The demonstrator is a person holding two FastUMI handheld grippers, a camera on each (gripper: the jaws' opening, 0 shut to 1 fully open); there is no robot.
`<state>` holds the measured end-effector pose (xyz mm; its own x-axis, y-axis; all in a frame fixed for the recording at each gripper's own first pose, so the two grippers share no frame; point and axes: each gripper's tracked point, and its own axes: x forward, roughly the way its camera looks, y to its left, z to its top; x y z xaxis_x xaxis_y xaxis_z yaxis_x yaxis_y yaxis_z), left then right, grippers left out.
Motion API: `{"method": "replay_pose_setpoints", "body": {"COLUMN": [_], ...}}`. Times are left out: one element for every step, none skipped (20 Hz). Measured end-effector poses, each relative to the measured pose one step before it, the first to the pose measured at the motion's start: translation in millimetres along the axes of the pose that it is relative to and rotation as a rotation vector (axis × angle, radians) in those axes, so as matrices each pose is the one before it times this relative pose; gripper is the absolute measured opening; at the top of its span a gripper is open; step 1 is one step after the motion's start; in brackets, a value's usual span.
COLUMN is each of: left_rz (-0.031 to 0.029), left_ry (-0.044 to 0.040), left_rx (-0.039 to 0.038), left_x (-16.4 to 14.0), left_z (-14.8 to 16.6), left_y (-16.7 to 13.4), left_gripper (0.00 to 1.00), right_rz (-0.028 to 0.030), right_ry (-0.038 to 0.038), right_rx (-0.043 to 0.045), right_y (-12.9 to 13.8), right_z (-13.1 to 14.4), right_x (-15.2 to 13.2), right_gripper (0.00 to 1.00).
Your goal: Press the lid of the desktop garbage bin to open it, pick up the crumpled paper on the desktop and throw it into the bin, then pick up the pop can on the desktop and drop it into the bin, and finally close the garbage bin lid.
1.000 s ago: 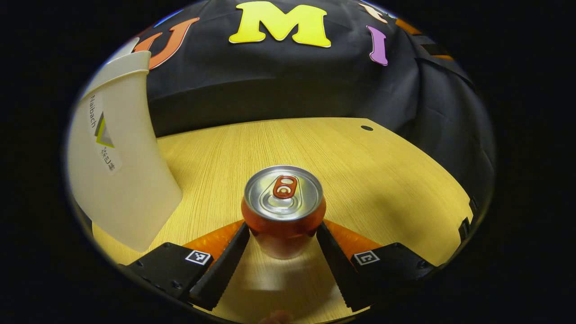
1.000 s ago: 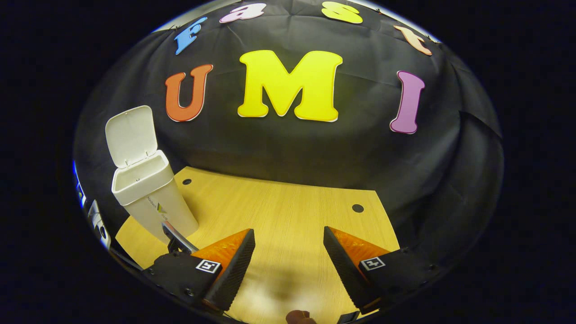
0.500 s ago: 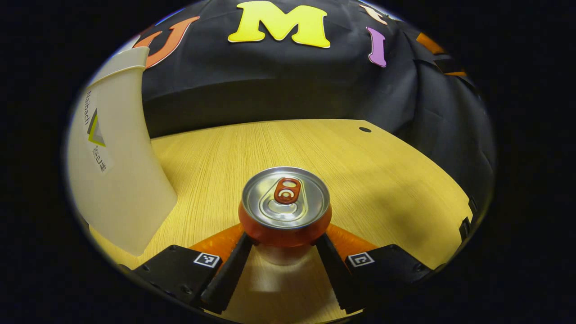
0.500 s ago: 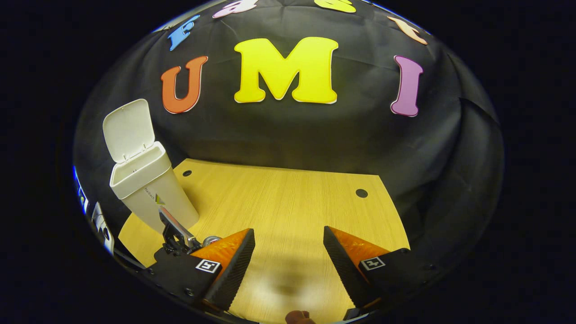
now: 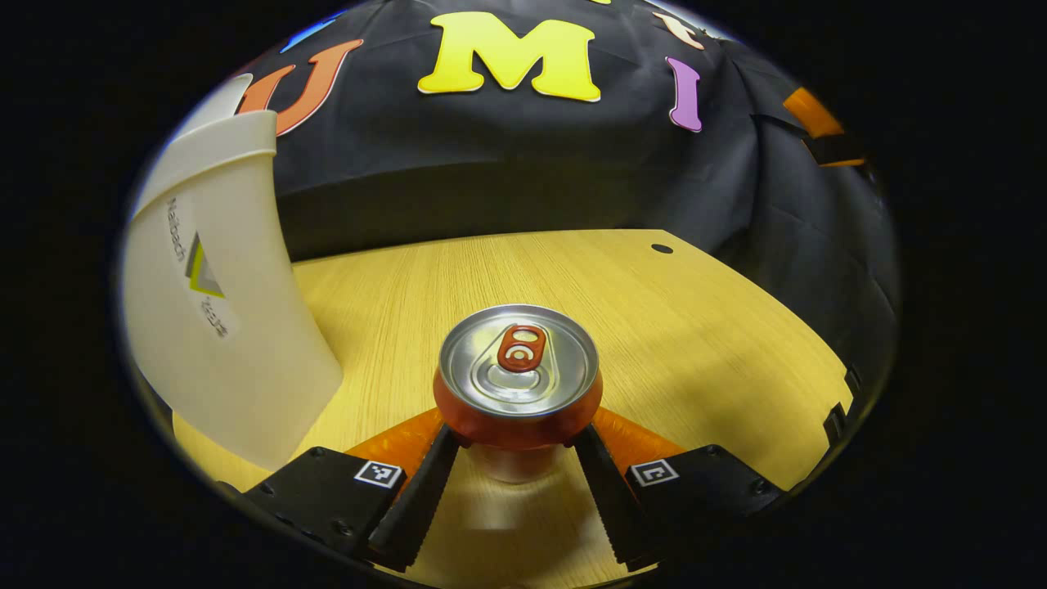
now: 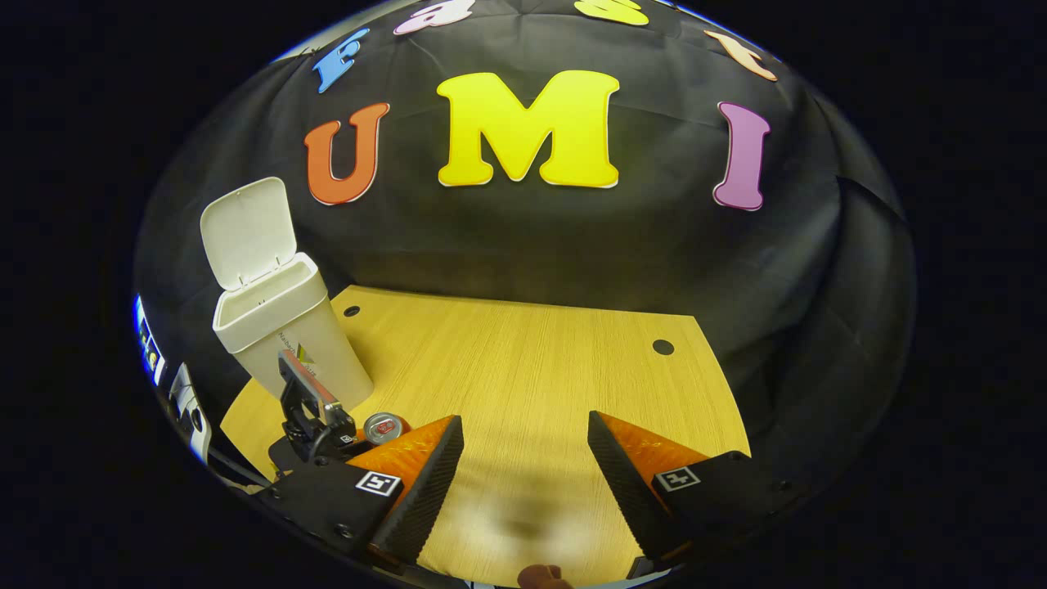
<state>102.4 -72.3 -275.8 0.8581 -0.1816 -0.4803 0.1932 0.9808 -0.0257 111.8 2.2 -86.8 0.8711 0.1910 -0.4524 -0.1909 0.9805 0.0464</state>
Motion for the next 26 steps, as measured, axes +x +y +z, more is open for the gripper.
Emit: {"method": "replay_pose_setpoints", "body": {"left_rz": [0.01257, 0.00239, 0.00114, 0.00847, 0.01002, 0.01259, 0.01814, 0.00841, -0.00276, -0.00155, 0.00094, 0.01251, 0.01418, 0.00949, 0.01066, 0.00836, 0.00423, 0.00357, 0.00769, 0.01943, 0.02772, 0.02272, 0.01761, 0.01884, 0.02105, 0.02007], "left_ry": [-0.00423, -0.00544, 0.0001, -0.00053, 0.00412, 0.00811, 0.00281, 0.00012, -0.00336, -0.00787, -0.00864, -0.00113, -0.00221, -0.00192, 0.00808, -0.01034, -0.02231, -0.01231, -0.01123, -0.00277, -0.00388, -0.00632, -0.00228, -0.00353, -0.00725, -0.00752], "left_rx": [0.00994, 0.001, -0.0044, -0.00402, -0.00486, -0.00626, -0.00404, -0.00493, -0.00176, 0.00015, 0.00396, 0.00568, -0.00213, -0.00787, -0.01338, -0.01596, -0.01659, -0.01509, -0.00722, 0.00192, 0.00509, -0.00532, -0.0149, -0.01616, -0.01333, -0.01119], "left_x": [-8.27, -10.69, -11.74, -12.18, -11.43, -10.94, -12.68, -12.98, -10.94, -10.64, -11.47, -9.08, -9.94, -7.57, -7.2, -8.26, -3.55, -5.28, -4.58, -3.24, -2.35, -0.08, 0.46, -0.06, 2.85, 2.69], "left_z": [7.65, 7.12, 6.9, 5.76, 4.0, 5.1, 6.91, 6.56, 6.77, 8.19, 9.4, 9.43, 8.42, 8.55, 6.7, 9.38, 12.05, 9.58, 8.58, 7.33, 6.87, 8.33, 6.41, 6.87, 7.47, 7.27], "left_y": [2.71, 0.21, -0.22, 0.86, 1.65, 0.76, 3.41, 1.6, -2.21, -0.53, 1.85, 3.8, 6.12, 5.59, 5.81, 5.75, 6.18, 6.14, 7.18, 9.83, 12.76, 11.93, 10.26, 12.18, 13.09, 11.82], "left_gripper": [0.86, 0.86, 0.86, 0.85, 0.85, 0.86, 0.86, 0.86, 0.86, 0.85, 0.85, 0.85, 0.85, 0.85, 0.85, 0.85, 0.86, 0.86, 0.85, 0.85, 0.85, 0.85, 0.85, 0.85, 0.85, 0.85], "right_rz": [0.00373, -0.0022, 0.00504, 0.00434, 0.00153, 0.00228, 0.0082, 0.0063, 0.00467, 0.00272, 0.00172, 0.00339, 0.00412, 0.00185, -0.00186, -0.00207, -0.00198, -0.00688, -0.00472, -0.00271, -0.00401, -0.00438, 0.00209, -0.00047, -0.00225, -0.00002], "right_ry": [-0.00085, -0.00355, -0.00781, -0.00803, -0.00228, 0.00319, 0.00099, -0.00209, -0.00065, 0.00018, -0.00294, -0.00072, 0.00041, -0.00106, 0.00018, 0.00137, 0.00288, 0.00464, 0.00354, 0.0044, 0.0069, 0.00852, 0.00165, -0.00304, -0.00153, 0.00046], "right_rx": [-0.00235, -0.00648, -0.00065, 0.00407, 0.00792, 0.01498, 0.0161, 0.00816, 0.00285, 0.00399, 0.00955, 0.01555, 0.0171, 0.01577, 0.01177, 0.00648, 0.00196, -0.00027, 0.00581, 0.01202, 0.01471, 0.0179, 0.01981, 0.01359, 0.00447, 0.00152], "right_y": [-2.48, -2.82, -1.92, -0.96, -2.92, -1.87, 0.26, -0.09, -1.13, -0.92, -2.13, 0.33, 0.22, -0.43, -2.13, -1.52, -2.08, -3.39, -3.27, -2.56, -2.74, -1.7, 0.6, 0.13, -0.4, 1.09], "right_z": [-0.38, 1.26, 1.28, 1.24, -1.35, -1.58, -1.54, -0.25, -1.3, -1.03, -0.59, 0.22, -0.84, -0.39, -0.92, -1.19, -1.79, -0.77, -0.92, 0.03, -0.8, -0.55, 0.02, 0.89, -0.41, -0.99], "right_x": [-3.36, -2.74, -1.6, -1.51, -1.03, -0.24, -1.95, -0.32, -0.86, -0.73, -0.65, 0.31, 0.15, 0.15, -0.07, -0.02, -1.28, -1.36, -0.35, -0.89, -2.28, -2.03, -2.49, -1.38, -0.54, 0.03], "right_gripper": [0.93, 0.96, 0.93, 0.96, 0.93, 0.96, 0.96, 0.96, 0.96, 0.93, 0.96, 0.96, 0.93, 0.96, 0.96, 0.96, 0.96, 0.96, 0.96, 0.96, 0.93, 0.96, 0.96, 0.96, 0.96, 0.96]}}
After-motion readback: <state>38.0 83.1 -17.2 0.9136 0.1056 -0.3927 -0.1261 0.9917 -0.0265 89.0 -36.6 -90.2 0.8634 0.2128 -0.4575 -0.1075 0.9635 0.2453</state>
